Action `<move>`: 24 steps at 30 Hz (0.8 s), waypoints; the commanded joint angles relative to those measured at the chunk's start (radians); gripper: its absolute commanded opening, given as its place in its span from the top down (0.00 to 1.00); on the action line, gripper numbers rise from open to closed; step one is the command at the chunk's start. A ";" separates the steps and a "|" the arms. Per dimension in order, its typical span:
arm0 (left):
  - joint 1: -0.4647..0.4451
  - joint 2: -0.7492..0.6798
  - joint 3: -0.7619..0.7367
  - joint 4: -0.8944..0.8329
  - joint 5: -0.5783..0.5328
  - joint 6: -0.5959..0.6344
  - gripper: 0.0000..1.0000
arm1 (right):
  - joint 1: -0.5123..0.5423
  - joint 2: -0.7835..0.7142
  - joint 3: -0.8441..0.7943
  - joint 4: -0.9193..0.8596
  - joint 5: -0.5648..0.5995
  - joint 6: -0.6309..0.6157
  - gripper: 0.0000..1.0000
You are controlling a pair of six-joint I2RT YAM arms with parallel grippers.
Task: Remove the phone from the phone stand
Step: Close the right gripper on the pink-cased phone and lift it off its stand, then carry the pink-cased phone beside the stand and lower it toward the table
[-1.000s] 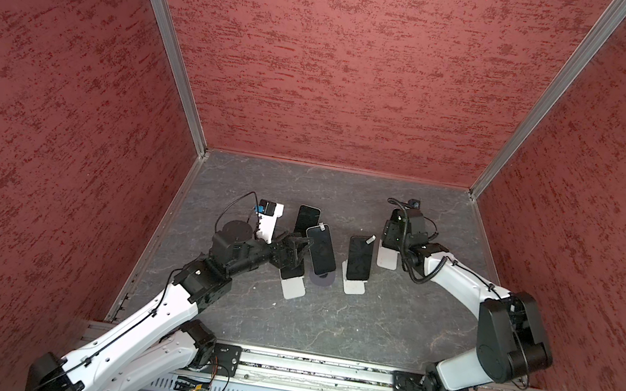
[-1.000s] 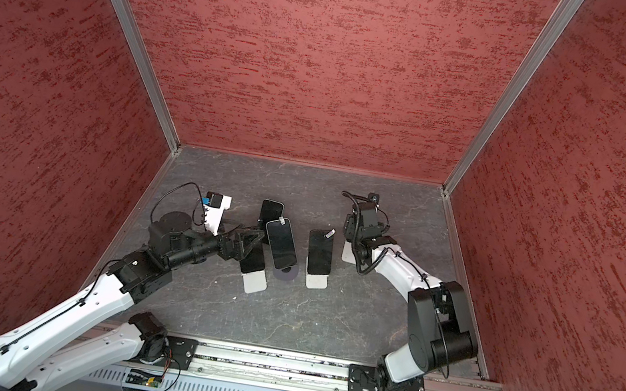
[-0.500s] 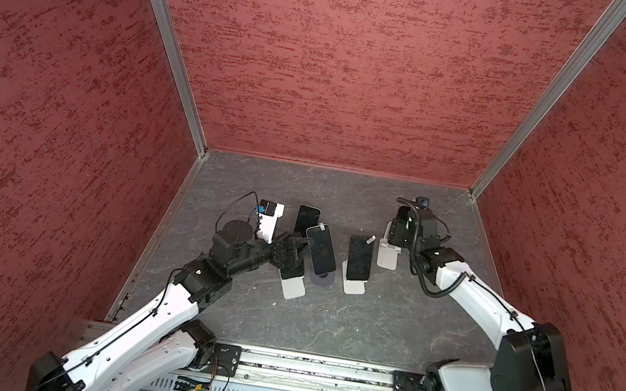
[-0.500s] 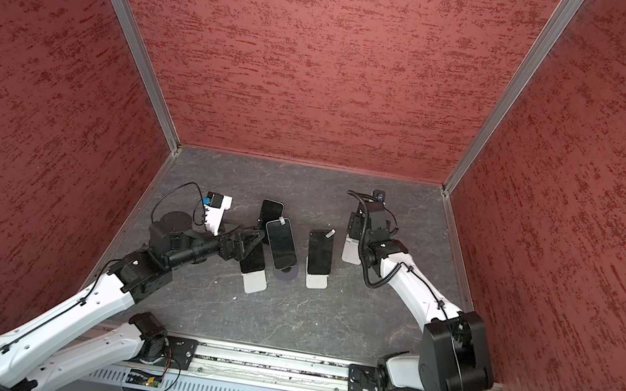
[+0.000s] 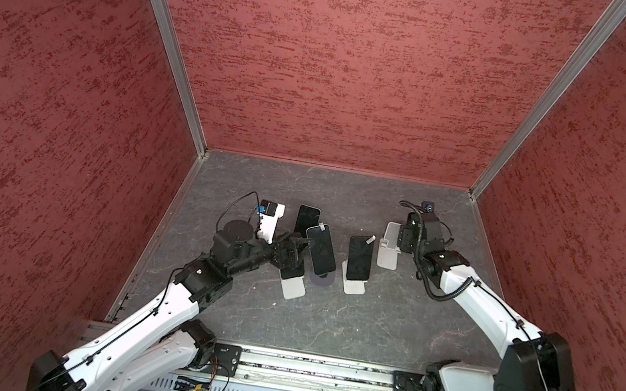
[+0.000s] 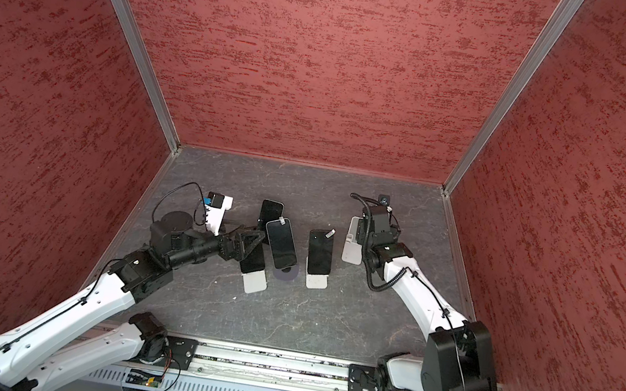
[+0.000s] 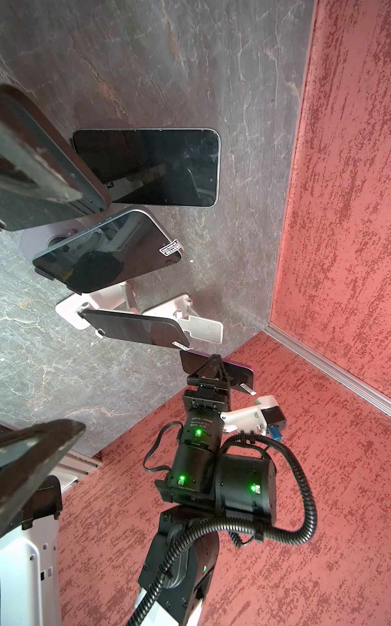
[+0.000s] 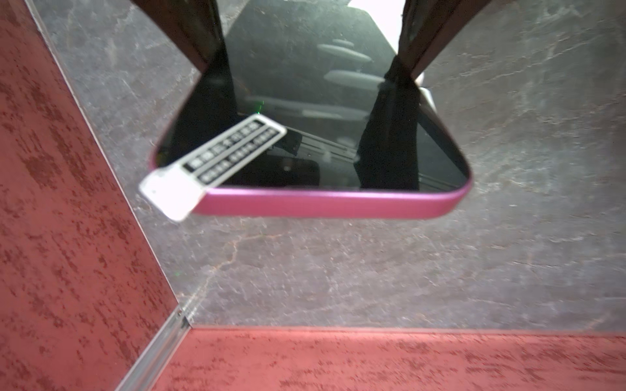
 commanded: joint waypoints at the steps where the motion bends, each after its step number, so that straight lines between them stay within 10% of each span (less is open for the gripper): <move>1: 0.005 0.001 0.006 0.022 0.011 0.014 0.01 | -0.049 0.008 -0.025 0.020 0.007 0.006 0.44; 24: 0.005 -0.041 -0.022 0.033 0.002 -0.020 0.01 | -0.224 0.384 0.097 0.080 -0.286 0.001 0.42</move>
